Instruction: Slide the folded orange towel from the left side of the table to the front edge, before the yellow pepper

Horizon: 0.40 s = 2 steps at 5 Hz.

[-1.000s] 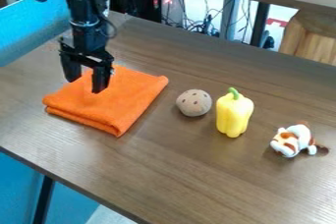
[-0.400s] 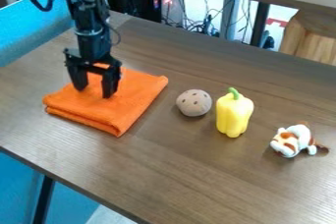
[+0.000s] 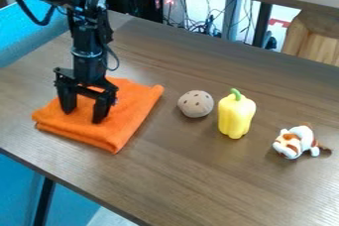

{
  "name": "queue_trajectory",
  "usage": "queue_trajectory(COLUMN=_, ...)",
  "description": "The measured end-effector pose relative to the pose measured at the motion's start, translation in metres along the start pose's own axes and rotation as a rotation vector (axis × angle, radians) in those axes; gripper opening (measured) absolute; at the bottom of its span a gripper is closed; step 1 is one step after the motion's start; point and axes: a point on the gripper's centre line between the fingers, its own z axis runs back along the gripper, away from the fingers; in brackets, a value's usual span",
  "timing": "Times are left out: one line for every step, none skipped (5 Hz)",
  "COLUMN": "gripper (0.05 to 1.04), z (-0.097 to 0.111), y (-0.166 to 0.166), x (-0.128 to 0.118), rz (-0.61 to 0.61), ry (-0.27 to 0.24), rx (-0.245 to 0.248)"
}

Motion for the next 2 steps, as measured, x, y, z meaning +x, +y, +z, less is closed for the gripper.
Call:
queue_trajectory(gripper=1.001, z=-0.002, y=-0.017, x=-0.030, rz=-0.055, ry=0.050, rx=0.024)
queue_trajectory(gripper=1.001, z=0.000, y=-0.057, x=-0.046, rz=-0.155, ry=0.069, rx=0.022)
